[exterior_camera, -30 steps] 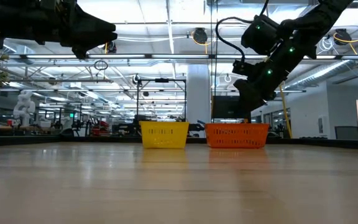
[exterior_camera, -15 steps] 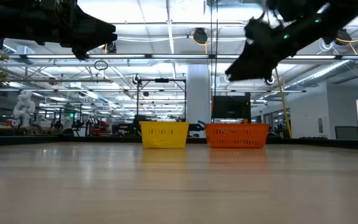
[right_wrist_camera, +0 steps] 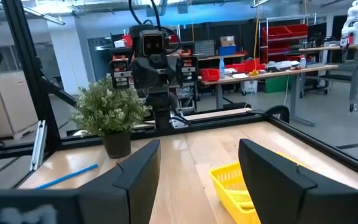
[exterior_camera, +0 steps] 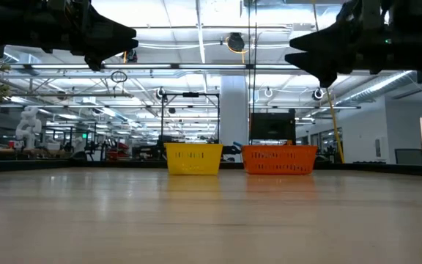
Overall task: Sort pens & pencils
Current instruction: Put the blue pencil into the orange basket
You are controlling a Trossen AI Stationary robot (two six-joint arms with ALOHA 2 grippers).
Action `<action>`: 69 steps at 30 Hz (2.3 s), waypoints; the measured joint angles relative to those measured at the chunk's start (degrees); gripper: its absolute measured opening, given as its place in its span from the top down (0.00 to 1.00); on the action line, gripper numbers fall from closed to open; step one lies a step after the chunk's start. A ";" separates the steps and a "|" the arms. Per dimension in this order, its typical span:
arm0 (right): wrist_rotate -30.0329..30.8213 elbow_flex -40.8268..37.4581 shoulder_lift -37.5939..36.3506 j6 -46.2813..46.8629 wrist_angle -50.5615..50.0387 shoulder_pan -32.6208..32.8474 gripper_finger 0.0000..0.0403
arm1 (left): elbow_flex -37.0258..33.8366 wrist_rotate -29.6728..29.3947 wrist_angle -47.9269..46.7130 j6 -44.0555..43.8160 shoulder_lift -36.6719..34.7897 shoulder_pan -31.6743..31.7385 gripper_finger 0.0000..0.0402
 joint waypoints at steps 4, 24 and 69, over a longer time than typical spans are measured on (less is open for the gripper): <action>0.00 -0.24 0.00 -0.61 0.22 0.00 0.49 | 0.00 0.00 -0.02 -0.13 0.00 0.00 0.63; 0.00 -0.24 0.00 -0.64 0.51 0.00 0.49 | 24.08 12.35 -22.21 -7.21 13.00 -5.75 0.63; 0.00 -0.20 0.02 0.46 -1.61 0.00 0.49 | 61.79 14.42 -69.13 4.76 65.75 -42.16 0.63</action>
